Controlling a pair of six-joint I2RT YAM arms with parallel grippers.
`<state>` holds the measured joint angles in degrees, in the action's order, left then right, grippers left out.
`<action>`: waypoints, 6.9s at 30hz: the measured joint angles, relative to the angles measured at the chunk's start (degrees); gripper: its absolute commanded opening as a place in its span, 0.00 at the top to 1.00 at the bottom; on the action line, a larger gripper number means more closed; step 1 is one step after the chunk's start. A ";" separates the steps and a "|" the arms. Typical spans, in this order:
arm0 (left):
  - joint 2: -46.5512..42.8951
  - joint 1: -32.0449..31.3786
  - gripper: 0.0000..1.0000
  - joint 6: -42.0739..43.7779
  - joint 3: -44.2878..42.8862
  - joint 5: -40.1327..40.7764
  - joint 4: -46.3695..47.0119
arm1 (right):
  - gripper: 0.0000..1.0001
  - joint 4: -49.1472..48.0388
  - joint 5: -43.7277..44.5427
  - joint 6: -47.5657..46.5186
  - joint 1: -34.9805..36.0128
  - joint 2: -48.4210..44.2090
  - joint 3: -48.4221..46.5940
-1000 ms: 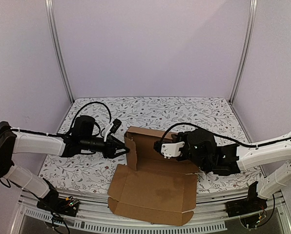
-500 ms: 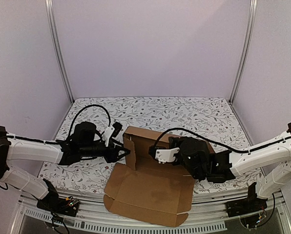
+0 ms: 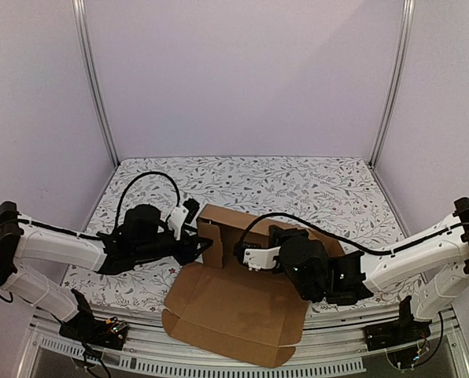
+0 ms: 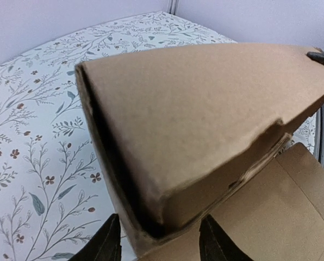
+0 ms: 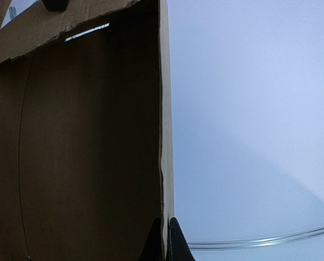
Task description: Fold the paper box
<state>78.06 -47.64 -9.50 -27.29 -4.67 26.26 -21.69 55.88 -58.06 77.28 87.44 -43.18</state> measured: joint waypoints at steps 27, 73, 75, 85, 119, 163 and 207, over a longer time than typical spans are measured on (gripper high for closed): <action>11.91 -6.01 1.00 -1.25 -4.11 25.88 7.58 | 1.00 4.33 7.74 7.04 1.70 6.16 -6.38; 18.53 -8.17 1.00 9.46 -15.02 7.85 2.05 | 1.00 32.74 -43.04 57.31 -15.87 -6.80 -23.26; 18.60 -8.15 1.00 9.46 -15.02 7.76 2.03 | 1.00 32.26 -43.82 59.17 -16.13 -5.38 -23.26; 18.60 -8.15 1.00 9.35 -14.99 7.63 2.12 | 1.00 27.58 -46.64 64.41 -16.68 0.59 -23.15; 24.55 -8.07 0.71 6.14 -6.19 8.50 27.54 | 1.00 13.22 -50.93 69.81 -18.10 8.13 -20.37; 37.22 -8.07 0.79 9.07 -3.85 7.17 49.79 | 1.00 11.02 -51.12 71.56 -18.10 6.40 -17.31; 35.95 -8.07 1.00 10.45 -5.25 5.88 50.60 | 1.00 22.45 -51.78 69.59 -17.94 4.98 -23.21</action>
<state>114.02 -55.70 0.95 -32.53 1.21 76.86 0.75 4.10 11.53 59.33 92.42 -66.39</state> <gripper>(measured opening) 0.028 0.003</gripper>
